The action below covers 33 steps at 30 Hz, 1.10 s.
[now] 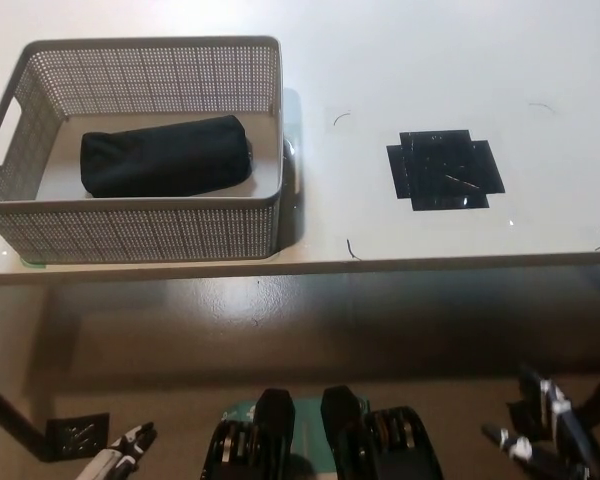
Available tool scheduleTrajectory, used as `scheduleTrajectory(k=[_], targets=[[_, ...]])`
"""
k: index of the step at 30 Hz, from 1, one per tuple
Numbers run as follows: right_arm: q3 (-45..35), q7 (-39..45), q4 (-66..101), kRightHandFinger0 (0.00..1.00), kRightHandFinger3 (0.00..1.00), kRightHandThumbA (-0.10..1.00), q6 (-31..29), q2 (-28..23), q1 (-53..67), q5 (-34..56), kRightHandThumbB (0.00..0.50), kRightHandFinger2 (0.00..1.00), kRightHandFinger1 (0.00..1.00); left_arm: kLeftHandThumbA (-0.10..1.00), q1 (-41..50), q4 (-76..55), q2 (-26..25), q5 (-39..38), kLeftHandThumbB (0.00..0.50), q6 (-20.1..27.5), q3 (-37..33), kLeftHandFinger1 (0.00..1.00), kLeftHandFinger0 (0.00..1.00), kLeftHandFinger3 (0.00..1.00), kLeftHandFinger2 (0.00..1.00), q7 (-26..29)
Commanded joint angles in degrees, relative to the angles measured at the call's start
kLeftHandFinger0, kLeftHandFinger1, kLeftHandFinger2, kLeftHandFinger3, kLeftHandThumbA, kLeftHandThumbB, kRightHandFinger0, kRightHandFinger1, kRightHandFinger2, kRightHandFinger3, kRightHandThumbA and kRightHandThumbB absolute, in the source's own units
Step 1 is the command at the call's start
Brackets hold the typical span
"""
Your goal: Use the right hand to pick up the pencil case on the right hand side and put it into a grey container on the left side
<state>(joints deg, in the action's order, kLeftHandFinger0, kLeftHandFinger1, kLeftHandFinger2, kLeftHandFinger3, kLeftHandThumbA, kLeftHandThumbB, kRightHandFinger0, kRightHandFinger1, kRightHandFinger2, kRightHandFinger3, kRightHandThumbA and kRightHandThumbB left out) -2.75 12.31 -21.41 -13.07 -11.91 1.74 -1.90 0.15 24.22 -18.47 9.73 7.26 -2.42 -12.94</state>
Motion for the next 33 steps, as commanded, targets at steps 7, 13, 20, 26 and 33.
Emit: scheduleTrajectory(k=[7,13,20,26,33], targets=[[0.11,3.15,-16.69,1.00,1.00,1.00,-13.47,0.06,-3.56,4.99,0.382,1.00,1.00,1.00,0.54,1.33,0.92,-2.81,0.343,6.58,4.17,1.00,1.00,1.00,1.00,4.64],[0.58,3.32,-19.79,1.00,1.00,1.00,-13.86,0.25,-6.56,4.31,0.404,1.00,1.00,1.00,0.48,1.83,1.22,-3.08,0.333,7.46,5.28,1.00,1.00,1.00,1.00,4.77],[1.15,2.71,-19.73,1.00,1.00,1.00,-13.86,-0.09,-6.03,3.90,0.356,1.00,1.00,1.00,0.70,1.80,1.39,-2.97,0.308,7.24,4.95,1.00,1.00,1.00,1.00,4.68],[1.94,2.16,-19.77,1.00,1.00,1.00,-13.86,-0.39,-6.97,2.78,0.320,1.00,1.00,1.00,0.12,2.01,1.06,-3.47,0.305,6.85,4.97,1.00,1.00,1.00,1.00,4.58],[2.40,1.37,-19.53,1.00,1.00,1.00,-13.72,-0.56,-6.69,2.08,0.335,1.00,1.00,1.00,0.44,1.22,0.81,-1.70,0.283,6.69,4.18,1.00,1.00,1.00,1.00,5.65]])
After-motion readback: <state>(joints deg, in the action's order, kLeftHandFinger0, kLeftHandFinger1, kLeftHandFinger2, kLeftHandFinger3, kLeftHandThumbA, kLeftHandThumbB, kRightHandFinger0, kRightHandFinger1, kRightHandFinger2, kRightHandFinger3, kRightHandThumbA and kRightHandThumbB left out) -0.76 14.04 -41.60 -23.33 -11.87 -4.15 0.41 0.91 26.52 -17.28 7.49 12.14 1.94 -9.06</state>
